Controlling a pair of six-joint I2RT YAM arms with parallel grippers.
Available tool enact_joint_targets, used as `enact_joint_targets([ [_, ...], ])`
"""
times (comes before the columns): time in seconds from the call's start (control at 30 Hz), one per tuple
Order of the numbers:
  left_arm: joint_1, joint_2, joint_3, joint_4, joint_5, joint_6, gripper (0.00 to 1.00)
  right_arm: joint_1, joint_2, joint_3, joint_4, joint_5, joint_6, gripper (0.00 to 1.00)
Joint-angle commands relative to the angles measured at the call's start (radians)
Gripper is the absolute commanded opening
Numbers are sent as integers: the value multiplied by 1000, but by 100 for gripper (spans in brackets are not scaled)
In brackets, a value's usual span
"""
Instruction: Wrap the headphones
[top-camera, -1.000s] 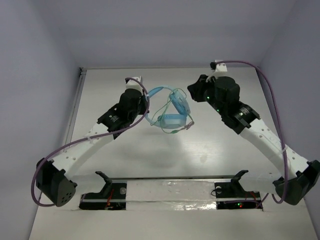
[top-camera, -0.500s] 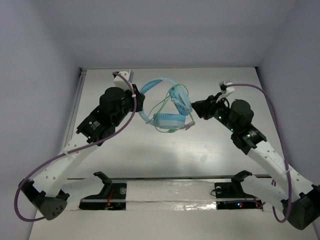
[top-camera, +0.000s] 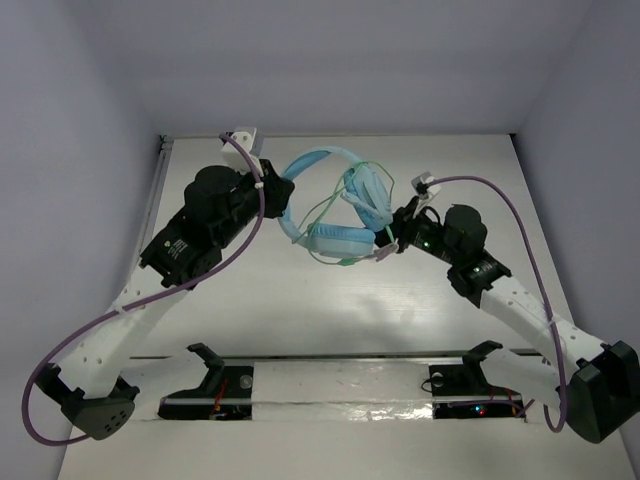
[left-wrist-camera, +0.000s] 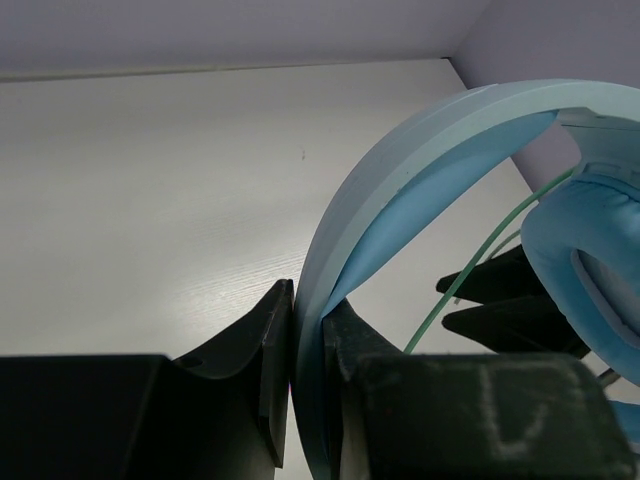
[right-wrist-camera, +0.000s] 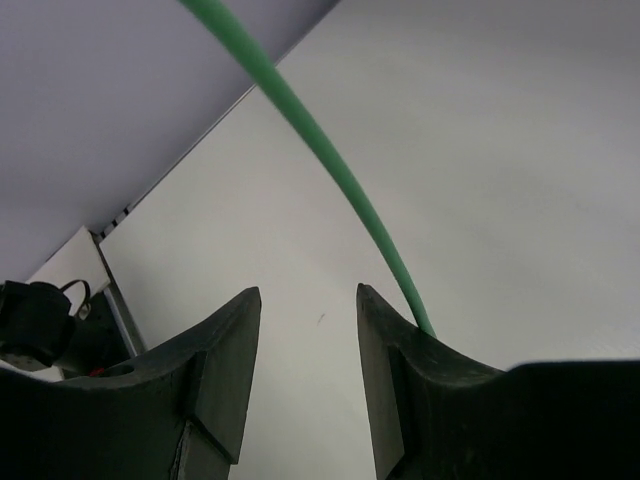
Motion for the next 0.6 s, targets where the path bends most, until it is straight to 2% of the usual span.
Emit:
enact_joint_targets([
  [0.0,-6,-18,50,105,41,-57,0,0,24,1,124,-25,15,49],
  [0.13,-6,-18,42,110,51,-64,0,0,38,13,126,37,4,48],
  [0.2,-6,-18,42,113,51,-66,0,0,38,7,130,50,7,45],
  [0.33,-6,-12,48,115,33,-61,0,0,24,22,46,-60,7,19],
  [0.37,-6,-10,52,115,28,-60,0,0,14,16,23,-99,14,16],
  [0.43,-6,-5,53,124,21,-60,0,0,-60,-10,20,-59,49,9],
  [0.5,-6,-1,59,131,19,-60,0,0,-117,-56,24,10,60,9],
  [0.57,-6,8,61,142,30,-69,0,0,-155,-71,31,105,69,22],
])
